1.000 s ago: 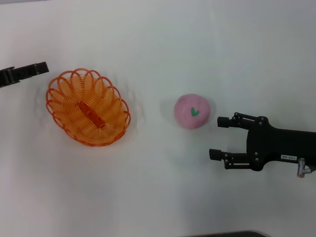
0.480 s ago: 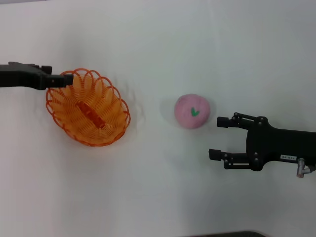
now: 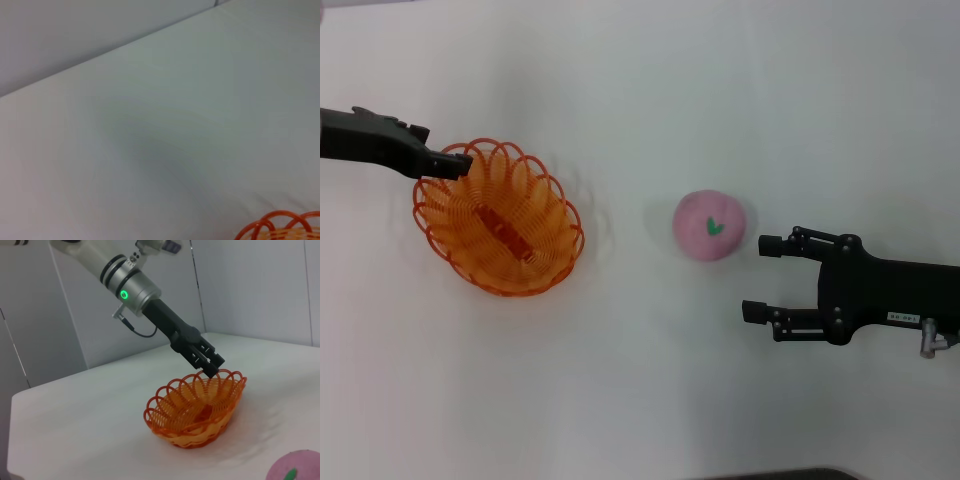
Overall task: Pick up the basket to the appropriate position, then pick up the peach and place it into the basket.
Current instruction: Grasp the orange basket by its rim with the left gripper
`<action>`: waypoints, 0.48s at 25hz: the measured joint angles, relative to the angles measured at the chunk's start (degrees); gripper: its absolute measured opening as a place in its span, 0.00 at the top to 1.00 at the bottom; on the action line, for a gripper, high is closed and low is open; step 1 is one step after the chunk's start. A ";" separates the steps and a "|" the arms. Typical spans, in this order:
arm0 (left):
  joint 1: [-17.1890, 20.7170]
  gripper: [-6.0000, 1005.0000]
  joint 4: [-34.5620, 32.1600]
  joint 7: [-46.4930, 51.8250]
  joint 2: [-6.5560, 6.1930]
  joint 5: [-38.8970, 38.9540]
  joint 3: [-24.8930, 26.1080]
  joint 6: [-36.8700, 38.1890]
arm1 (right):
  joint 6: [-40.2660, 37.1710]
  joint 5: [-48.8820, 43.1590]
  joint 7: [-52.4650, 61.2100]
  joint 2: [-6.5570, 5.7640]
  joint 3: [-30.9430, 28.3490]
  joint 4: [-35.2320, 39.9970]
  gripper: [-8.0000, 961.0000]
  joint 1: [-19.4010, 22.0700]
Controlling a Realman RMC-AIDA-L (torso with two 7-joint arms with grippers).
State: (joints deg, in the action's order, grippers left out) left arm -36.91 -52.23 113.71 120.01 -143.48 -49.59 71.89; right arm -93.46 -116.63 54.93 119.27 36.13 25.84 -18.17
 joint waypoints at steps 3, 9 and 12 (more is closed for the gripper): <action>-0.86 0.28 -0.08 0.07 0.11 -1.81 -0.73 0.20 | 0.00 0.00 0.00 0.06 0.04 0.00 0.07 -0.07; -1.57 0.29 -0.15 0.10 0.24 -3.68 -2.49 0.10 | 0.01 0.00 0.00 0.09 0.07 0.00 0.07 -0.15; -1.91 0.30 -0.12 0.10 0.23 -4.54 -2.84 -0.10 | 0.02 0.00 0.00 0.09 0.08 0.00 0.07 -0.31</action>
State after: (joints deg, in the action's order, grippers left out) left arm -38.82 -52.35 113.82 120.24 -148.02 -52.43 71.80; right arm -93.44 -116.63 54.93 119.36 36.21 25.84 -18.49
